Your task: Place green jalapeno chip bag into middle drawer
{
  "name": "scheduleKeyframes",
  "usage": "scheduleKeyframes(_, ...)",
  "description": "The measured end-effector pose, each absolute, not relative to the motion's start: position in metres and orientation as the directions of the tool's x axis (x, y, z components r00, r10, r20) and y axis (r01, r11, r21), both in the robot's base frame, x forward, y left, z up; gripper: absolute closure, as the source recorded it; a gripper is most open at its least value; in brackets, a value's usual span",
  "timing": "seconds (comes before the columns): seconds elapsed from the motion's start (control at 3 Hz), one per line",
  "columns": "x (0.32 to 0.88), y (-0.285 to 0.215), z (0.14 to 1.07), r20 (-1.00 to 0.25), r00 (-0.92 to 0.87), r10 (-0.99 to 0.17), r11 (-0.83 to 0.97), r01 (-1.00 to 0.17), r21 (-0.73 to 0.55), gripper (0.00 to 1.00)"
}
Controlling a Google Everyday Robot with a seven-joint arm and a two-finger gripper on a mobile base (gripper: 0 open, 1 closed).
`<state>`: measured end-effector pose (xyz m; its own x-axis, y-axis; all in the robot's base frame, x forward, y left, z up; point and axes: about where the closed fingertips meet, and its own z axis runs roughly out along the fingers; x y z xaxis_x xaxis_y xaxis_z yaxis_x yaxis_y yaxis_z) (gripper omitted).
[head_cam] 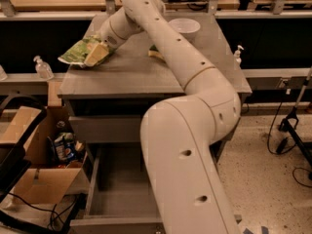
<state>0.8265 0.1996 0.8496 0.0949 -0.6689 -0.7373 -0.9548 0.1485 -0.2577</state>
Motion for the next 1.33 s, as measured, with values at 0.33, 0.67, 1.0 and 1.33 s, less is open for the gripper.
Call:
scheduleKeyframes(0.33, 0.8267, 0.2122, 0.8331, -0.728, 0.074, -0.681, 0.135, -0.965, -0.224, 0.50)
scheduleKeyframes(0.67, 0.8272, 0.2163, 0.8283, -0.729, 0.064, -0.682, 0.133, -0.969, -0.209, 0.73)
scheduleKeyframes(1.0, 0.8272, 0.2163, 0.8317, -0.729, 0.064, -0.682, 0.133, -0.969, -0.209, 0.96)
scheduleKeyframes(1.33, 0.8272, 0.2163, 0.8327, -0.728, 0.064, -0.682, 0.133, -0.969, -0.210, 1.00)
